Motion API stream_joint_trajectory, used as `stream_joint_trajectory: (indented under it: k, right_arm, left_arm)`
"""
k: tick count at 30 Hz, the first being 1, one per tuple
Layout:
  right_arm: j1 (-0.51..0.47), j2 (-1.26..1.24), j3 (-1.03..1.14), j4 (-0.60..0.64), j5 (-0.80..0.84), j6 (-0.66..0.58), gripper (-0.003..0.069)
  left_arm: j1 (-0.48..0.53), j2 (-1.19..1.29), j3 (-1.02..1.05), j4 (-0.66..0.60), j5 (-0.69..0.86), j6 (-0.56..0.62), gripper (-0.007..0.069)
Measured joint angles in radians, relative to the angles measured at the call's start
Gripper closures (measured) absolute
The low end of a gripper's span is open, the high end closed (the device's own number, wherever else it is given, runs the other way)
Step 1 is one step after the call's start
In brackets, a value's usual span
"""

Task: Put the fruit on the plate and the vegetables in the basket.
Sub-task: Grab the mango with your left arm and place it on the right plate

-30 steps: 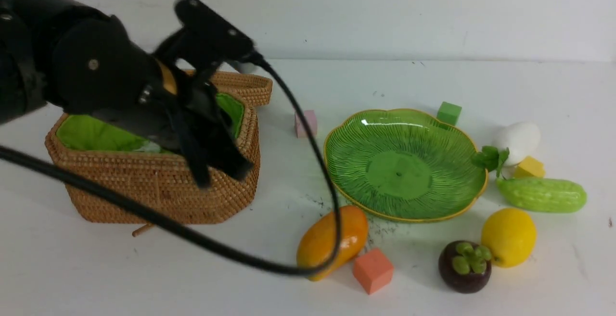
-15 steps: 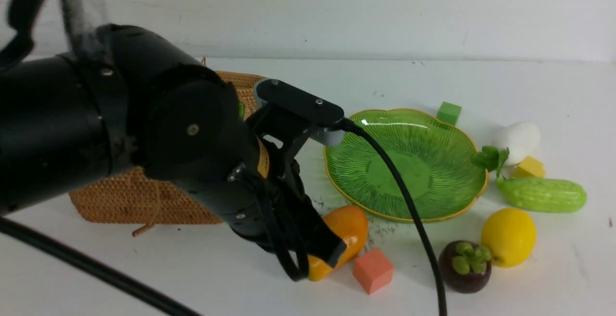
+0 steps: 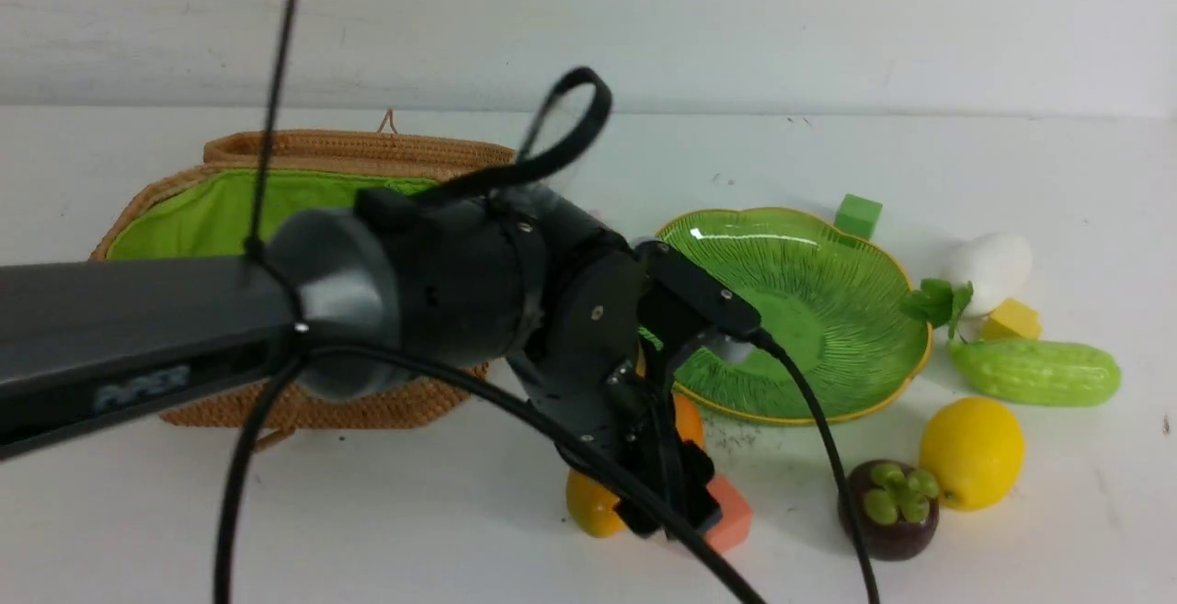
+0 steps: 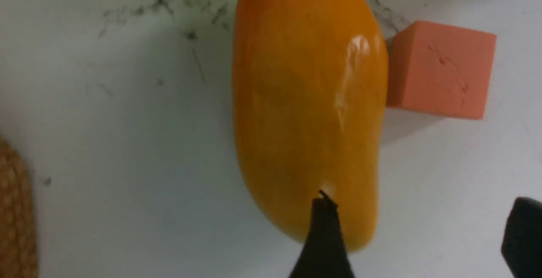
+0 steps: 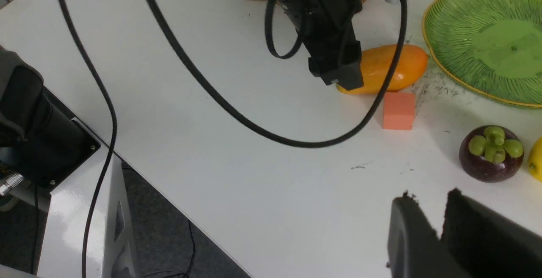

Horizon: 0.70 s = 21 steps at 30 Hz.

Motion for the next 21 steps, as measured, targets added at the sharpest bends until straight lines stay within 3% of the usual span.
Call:
stream_joint_trajectory:
  k: [2,8,17,21]
  right_arm:
    - [0.0,-0.001,0.0,0.0,0.0,0.0,0.0522]
    - [0.0,-0.001,0.0,0.0,0.007,0.0,0.0517]
    - [0.0,-0.001,0.0,0.001,0.007,0.0,0.0517]
    - [0.0,-0.001,0.0,0.001,0.007,0.0,0.0517]
  left_arm:
    - [0.0,0.042,-0.011,0.048,-0.03,0.037,0.0047]
    - [0.0,0.11,-0.012,0.2,-0.101,0.042,0.0036]
    - [0.015,0.184,-0.014,0.235,-0.164,0.008,0.0046]
    - [0.027,0.192,-0.024,0.244,-0.155,-0.043,0.0104]
